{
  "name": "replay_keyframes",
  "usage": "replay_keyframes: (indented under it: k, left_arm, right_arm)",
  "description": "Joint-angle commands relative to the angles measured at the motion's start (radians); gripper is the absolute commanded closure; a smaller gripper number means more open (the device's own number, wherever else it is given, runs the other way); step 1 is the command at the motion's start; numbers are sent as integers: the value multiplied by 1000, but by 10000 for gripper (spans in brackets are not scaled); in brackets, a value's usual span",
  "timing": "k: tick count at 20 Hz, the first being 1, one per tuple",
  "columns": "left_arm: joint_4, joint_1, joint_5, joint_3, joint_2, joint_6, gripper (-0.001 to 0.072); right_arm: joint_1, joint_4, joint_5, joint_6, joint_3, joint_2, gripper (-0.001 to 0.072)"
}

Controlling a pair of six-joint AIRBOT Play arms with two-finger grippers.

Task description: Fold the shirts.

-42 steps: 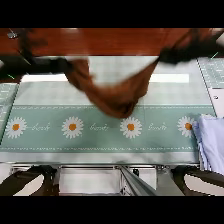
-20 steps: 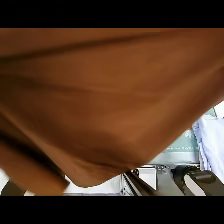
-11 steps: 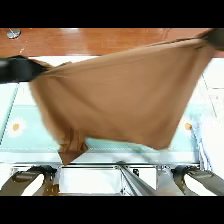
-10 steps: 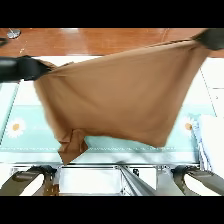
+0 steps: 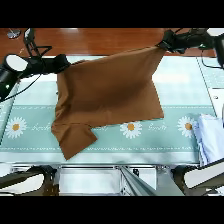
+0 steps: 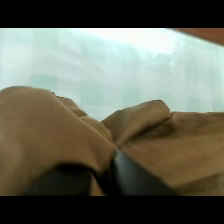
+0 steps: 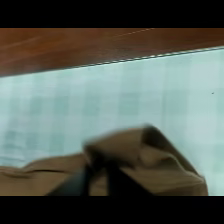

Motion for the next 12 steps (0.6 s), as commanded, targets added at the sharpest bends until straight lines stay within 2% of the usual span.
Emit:
replay_keyframes:
  k: [1, 4, 6, 7, 9, 12]
  left_arm:
    - [-32, 19, -27, 5, -45, 7, 4]
    - [92, 137, -411, 63, -41, 21, 5]
    - [180, 233, -626, 34, -23, 21, 6]
    - [221, 278, -679, -22, 5, 15, 6]
    - [256, 362, -683, -201, 94, -42, 6]
    - [199, 475, -598, -481, 257, -58, 6]
  right_arm:
    - [-44, 140, 37, 40, 29, -85, 84]
    - [-168, 93, 306, -54, 28, -41, 84]
    - [-251, -58, 547, -128, 28, -8, 85]
    - [-298, -174, 619, -117, 6, 17, 85]
    - [-396, -170, 538, -79, -157, 117, 85]
    - [-465, 23, 312, -145, -524, 301, 85]
